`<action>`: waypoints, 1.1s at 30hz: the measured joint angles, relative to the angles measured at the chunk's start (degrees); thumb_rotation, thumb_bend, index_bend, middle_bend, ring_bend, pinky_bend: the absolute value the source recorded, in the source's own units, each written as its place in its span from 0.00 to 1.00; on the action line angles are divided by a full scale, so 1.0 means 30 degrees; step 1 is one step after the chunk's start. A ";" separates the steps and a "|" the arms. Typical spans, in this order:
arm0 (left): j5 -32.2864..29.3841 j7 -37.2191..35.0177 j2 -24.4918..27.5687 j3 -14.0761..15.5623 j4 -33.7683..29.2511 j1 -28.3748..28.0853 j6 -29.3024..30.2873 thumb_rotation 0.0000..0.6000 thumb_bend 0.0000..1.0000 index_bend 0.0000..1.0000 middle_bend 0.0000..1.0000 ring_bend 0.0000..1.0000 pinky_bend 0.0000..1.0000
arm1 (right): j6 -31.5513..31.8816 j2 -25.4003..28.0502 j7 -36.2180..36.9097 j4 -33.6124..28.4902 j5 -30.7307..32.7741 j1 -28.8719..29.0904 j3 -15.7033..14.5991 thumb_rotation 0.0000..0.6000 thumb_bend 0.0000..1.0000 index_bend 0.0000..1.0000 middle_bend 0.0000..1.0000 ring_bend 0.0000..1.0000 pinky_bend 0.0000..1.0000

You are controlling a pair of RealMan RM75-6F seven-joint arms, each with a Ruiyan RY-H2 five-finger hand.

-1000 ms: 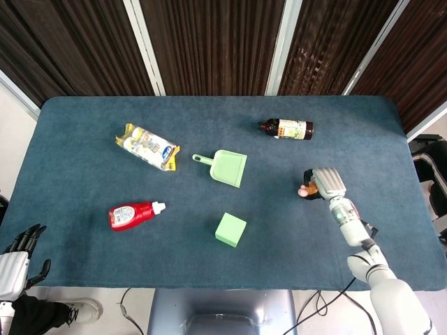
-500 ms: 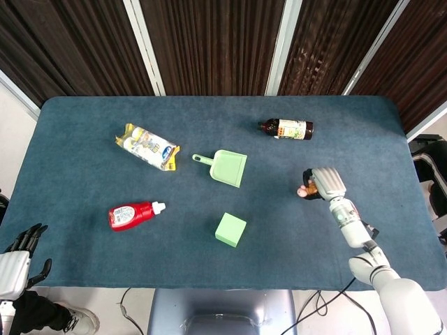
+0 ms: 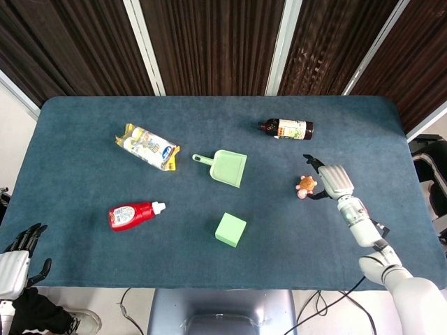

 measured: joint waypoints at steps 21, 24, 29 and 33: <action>0.0208 0.0682 0.0090 0.0025 -0.0516 0.0064 0.0350 1.00 0.41 0.12 0.09 0.12 0.34 | 0.6863 0.8318 -0.6329 -1.2446 0.0119 -0.5686 -0.0872 1.00 0.00 0.16 0.20 0.16 0.32; 0.0214 0.0921 0.0168 0.0034 -0.0700 0.0144 0.0502 1.00 0.41 0.12 0.09 0.12 0.34 | 0.8208 0.9054 -0.8654 -1.3632 0.0572 -0.6940 -0.0929 1.00 0.00 0.15 0.19 0.14 0.31; 0.0279 0.1306 0.0301 0.0012 -0.1042 0.0183 0.0677 1.00 0.41 0.12 0.09 0.12 0.34 | 1.0898 0.9397 -1.0751 -1.4252 0.1548 -0.9055 -0.0519 1.00 0.00 0.15 0.18 0.13 0.30; 0.0368 0.1719 0.0367 -0.0022 -0.1354 0.0137 0.0732 1.00 0.41 0.12 0.09 0.12 0.34 | 1.0785 0.9411 -1.0370 -1.3892 0.1983 -0.9414 -0.0227 1.00 0.00 0.15 0.18 0.13 0.30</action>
